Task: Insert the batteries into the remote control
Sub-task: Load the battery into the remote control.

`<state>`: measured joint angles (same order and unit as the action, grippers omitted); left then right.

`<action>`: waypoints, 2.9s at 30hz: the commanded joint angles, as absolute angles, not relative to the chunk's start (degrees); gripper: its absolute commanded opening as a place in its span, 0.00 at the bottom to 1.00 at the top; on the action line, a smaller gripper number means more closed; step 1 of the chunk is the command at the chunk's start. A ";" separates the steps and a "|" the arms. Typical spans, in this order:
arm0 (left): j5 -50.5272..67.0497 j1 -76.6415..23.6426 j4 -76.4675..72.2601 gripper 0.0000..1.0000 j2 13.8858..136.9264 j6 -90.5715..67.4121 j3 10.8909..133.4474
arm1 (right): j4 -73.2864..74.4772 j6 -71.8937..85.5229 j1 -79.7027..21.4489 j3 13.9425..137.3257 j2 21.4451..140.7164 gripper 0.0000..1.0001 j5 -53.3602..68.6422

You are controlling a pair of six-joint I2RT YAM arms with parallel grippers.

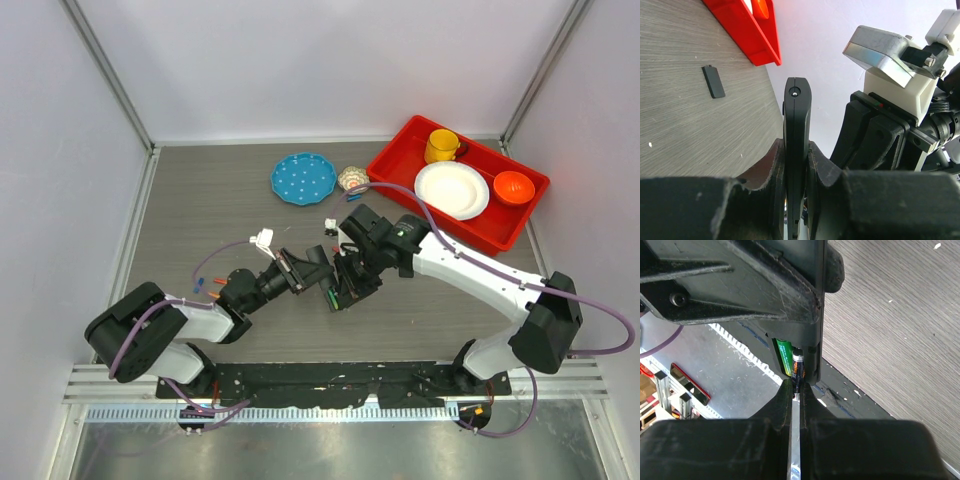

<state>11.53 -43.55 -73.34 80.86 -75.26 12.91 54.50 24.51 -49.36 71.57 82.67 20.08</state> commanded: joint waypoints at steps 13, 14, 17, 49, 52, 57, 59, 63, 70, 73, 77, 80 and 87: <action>11.78 -46.05 -88.59 0.00 79.80 -75.15 13.71 | 52.47 24.78 -47.55 73.92 83.93 0.01 18.10; 11.78 -46.14 -88.59 0.00 79.89 -75.15 13.62 | 52.21 24.96 -47.46 74.00 83.94 0.01 18.02; 11.69 -46.40 -88.59 0.00 80.07 -75.24 13.89 | 51.86 24.96 -47.29 73.92 84.20 0.01 17.58; 10.37 -47.72 -88.59 0.00 83.32 -74.71 15.91 | 56.07 22.94 -47.11 74.35 83.50 0.29 17.76; 10.46 -47.72 -88.59 0.00 83.67 -74.71 16.00 | 56.07 22.94 -47.20 74.97 83.41 0.31 17.67; 10.72 -47.72 -88.59 0.00 84.20 -74.88 16.00 | 56.16 22.94 -47.11 75.76 83.85 0.32 17.40; 10.72 -47.72 -88.59 0.00 84.29 -74.88 16.00 | 56.16 22.94 -47.11 76.02 83.93 0.33 17.23; 10.72 -47.64 -88.59 0.00 84.46 -74.97 16.08 | 56.16 23.12 -47.11 76.55 84.02 0.33 16.96; 10.55 -47.64 -88.59 0.00 84.90 -74.62 16.17 | 57.30 22.94 -47.11 77.96 83.41 0.33 17.66; 10.55 -47.64 -88.59 0.00 85.69 -74.79 16.44 | 57.39 23.29 -47.20 78.57 82.62 0.34 17.75; 10.63 -47.72 -88.59 0.00 86.31 -74.71 17.31 | 58.27 23.47 -47.11 80.67 81.48 0.34 17.75; 10.20 -47.64 -88.59 0.00 86.75 -74.97 17.84 | 58.45 23.73 -47.11 82.09 79.64 0.34 15.83; 9.67 -45.71 -88.68 0.00 85.52 -77.60 18.63 | 45.37 27.77 -47.11 71.91 68.66 0.34 6.34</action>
<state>10.15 -47.03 -73.91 86.63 -75.88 16.91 54.54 24.73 -47.37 77.41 76.12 12.88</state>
